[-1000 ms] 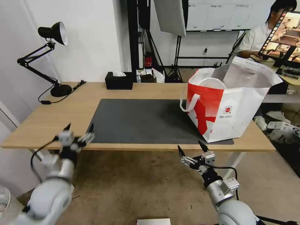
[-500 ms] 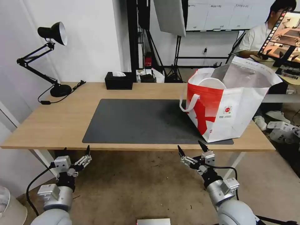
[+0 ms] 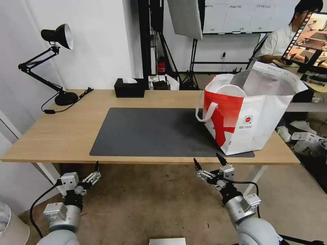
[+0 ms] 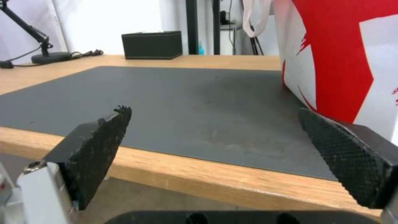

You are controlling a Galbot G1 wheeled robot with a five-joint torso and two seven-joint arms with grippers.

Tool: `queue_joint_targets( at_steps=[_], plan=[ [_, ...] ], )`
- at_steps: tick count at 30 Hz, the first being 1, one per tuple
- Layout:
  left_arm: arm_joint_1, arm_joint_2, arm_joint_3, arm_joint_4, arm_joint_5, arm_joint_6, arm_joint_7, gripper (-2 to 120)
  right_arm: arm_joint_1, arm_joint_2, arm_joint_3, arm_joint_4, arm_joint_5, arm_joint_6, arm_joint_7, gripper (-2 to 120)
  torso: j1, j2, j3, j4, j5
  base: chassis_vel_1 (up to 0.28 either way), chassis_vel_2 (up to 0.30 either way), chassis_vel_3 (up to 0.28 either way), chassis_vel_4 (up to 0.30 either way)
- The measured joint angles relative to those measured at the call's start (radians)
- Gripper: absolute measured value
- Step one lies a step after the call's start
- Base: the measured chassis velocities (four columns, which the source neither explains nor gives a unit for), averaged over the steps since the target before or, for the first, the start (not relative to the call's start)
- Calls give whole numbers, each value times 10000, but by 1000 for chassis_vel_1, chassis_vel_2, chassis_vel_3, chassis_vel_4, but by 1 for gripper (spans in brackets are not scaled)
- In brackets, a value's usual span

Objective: Pick up the trash from the table and place it into the takeout bag.

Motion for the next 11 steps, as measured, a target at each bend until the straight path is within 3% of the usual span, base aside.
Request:
queue_joint_targets(
  at_steps=[11],
  plan=[
    [-19,12,8,7,-15,9,-8,100,0,0,0,0,0,-1,0,100,0,-1,0,0,0,0,0,0,0]
  ],
)
